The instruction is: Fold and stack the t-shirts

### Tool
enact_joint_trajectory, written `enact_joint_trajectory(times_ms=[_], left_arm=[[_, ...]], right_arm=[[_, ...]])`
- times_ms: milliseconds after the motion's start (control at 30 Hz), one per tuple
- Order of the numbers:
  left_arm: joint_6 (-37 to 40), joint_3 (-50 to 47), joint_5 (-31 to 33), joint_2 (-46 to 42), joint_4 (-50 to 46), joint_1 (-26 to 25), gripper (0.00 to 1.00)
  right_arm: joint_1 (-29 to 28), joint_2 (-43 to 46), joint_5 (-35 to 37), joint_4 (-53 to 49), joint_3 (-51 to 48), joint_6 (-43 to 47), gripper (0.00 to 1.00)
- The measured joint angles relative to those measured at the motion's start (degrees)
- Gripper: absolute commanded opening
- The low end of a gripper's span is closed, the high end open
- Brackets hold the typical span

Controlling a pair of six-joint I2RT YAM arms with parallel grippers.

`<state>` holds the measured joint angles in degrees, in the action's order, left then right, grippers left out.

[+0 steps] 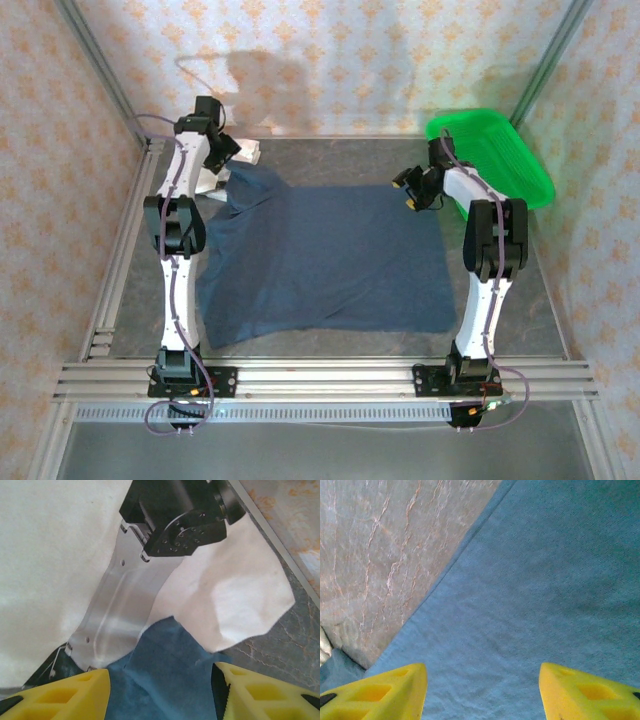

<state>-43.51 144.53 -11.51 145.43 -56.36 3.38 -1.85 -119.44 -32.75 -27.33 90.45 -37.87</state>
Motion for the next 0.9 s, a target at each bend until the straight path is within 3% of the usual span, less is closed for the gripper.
enact_joint_trajectory(times_ms=[367,567,800,900], left_arm=[[-0.24,0.94,-0.26,3.26,4.42,0.76,0.49],[-0.61,1.05,-1.79,3.5,7.45,0.74,0.34],[1.01,1.16,-5.73,4.0,10.43,0.74,0.01],[1.92,0.13,-6.43,3.8,12.17,0.74,0.0]], right_arm=[[1.31,-1.14,0.2,-1.03,2.51,1.11,0.6],[1.31,-1.16,1.27,-1.38,2.51,1.29,0.58],[1.42,-1.86,5.44,-0.85,3.56,-0.66,0.56],[1.42,-4.0,7.76,-1.31,7.1,-1.4,0.55]])
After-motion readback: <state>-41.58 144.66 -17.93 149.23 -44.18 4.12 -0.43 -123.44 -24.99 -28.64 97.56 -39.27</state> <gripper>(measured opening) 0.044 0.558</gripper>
